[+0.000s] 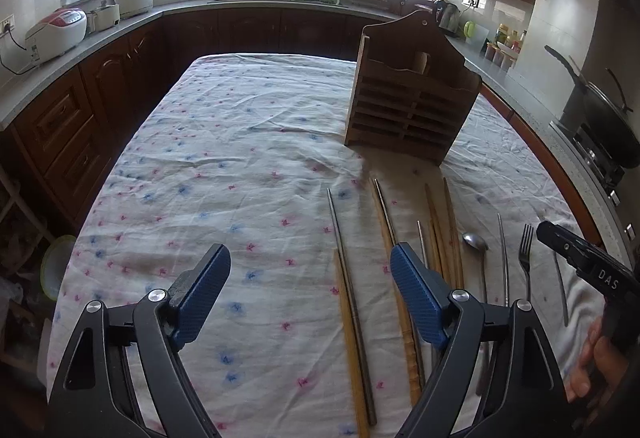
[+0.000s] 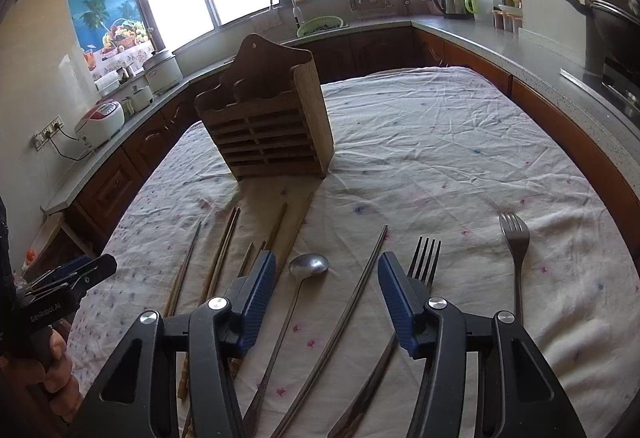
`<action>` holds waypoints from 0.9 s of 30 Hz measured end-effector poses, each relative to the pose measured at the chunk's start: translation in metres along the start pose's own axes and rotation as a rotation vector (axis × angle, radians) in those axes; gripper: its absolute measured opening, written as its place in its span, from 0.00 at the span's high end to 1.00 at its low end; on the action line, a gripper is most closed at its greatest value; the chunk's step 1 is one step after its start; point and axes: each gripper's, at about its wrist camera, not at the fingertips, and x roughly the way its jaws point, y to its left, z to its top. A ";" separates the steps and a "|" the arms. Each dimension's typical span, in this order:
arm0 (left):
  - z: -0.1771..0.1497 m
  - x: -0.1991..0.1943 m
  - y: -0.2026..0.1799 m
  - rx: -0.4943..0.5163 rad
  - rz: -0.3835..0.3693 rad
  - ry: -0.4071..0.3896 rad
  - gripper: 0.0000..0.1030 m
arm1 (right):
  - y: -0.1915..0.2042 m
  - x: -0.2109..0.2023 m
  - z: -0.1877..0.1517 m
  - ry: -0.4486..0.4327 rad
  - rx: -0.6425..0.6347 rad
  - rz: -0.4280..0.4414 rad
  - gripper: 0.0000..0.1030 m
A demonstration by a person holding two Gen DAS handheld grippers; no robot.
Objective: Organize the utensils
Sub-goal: 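Close the left tool on a metal chopstick while the right tool grasps another thin metal utensil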
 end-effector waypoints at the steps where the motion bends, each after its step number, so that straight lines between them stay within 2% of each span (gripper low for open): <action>1: 0.003 0.007 -0.001 0.002 -0.003 0.014 0.20 | -0.002 0.007 0.003 0.016 0.004 0.000 0.50; 7: 0.020 0.046 -0.007 0.013 -0.029 0.102 0.27 | -0.014 0.047 0.014 0.104 0.040 -0.011 0.61; 11: 0.027 0.068 -0.009 0.013 -0.034 0.148 0.32 | -0.021 0.065 0.018 0.142 0.062 -0.029 0.61; 16: 0.032 0.097 -0.011 0.021 -0.038 0.204 0.45 | -0.028 0.083 0.020 0.188 0.070 -0.063 0.66; 20: 0.034 0.116 -0.011 0.007 -0.049 0.245 0.52 | -0.032 0.093 0.022 0.205 0.063 -0.099 0.72; 23: 0.037 0.120 -0.021 0.052 -0.023 0.241 0.55 | -0.031 0.097 0.025 0.207 0.047 -0.113 0.73; 25: 0.036 0.122 -0.030 0.102 0.002 0.236 0.71 | -0.027 0.099 0.025 0.206 0.020 -0.136 0.75; 27: 0.036 0.124 -0.037 0.135 0.014 0.226 0.79 | -0.022 0.100 0.024 0.201 -0.015 -0.170 0.80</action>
